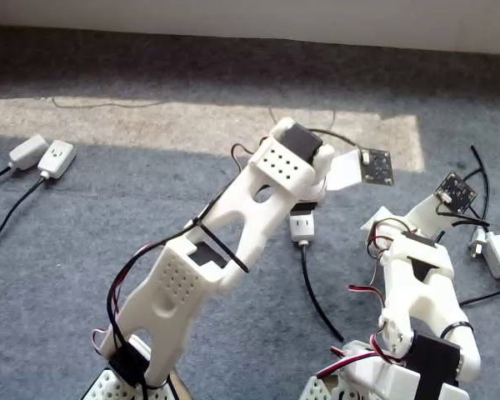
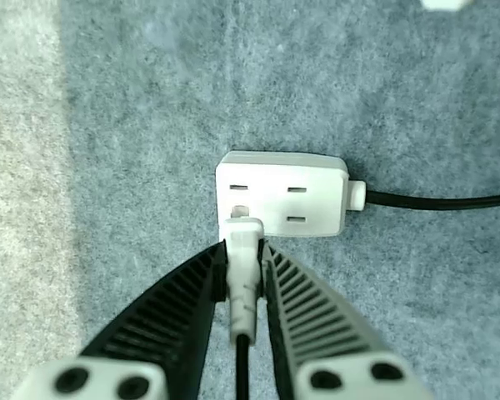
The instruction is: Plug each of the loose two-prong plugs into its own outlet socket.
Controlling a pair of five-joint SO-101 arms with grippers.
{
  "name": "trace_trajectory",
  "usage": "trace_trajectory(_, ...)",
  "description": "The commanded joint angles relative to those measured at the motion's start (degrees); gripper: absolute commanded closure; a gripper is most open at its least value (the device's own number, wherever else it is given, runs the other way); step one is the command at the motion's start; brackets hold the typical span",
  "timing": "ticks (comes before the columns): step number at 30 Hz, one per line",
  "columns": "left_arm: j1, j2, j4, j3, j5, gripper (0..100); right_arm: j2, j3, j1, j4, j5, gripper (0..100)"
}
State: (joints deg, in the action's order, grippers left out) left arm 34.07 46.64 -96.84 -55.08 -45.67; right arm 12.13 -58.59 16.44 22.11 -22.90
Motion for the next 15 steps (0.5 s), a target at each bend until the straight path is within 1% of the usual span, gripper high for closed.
trace_trajectory(1, 0.0, -0.7, 3.4, 1.2, -0.4, 99, 0.1, 2.7, 0.7, 0.2, -0.6, 85.7)
trace_trajectory(5, 0.0, -0.7, 4.9, 1.8, -0.4, 99, 0.1, 2.7, 0.7, 0.2, -0.6, 85.7)
trace_trajectory(12, 0.0, -0.6, 4.5, 1.9, -0.4, 99, 0.1, 2.7, 0.0, 0.2, -0.5, 85.7)
trace_trajectory(15, 0.0, 1.8, 4.5, 1.5, -0.4, 99, 0.1, 2.7, 0.0, 0.2, -0.5, 85.7)
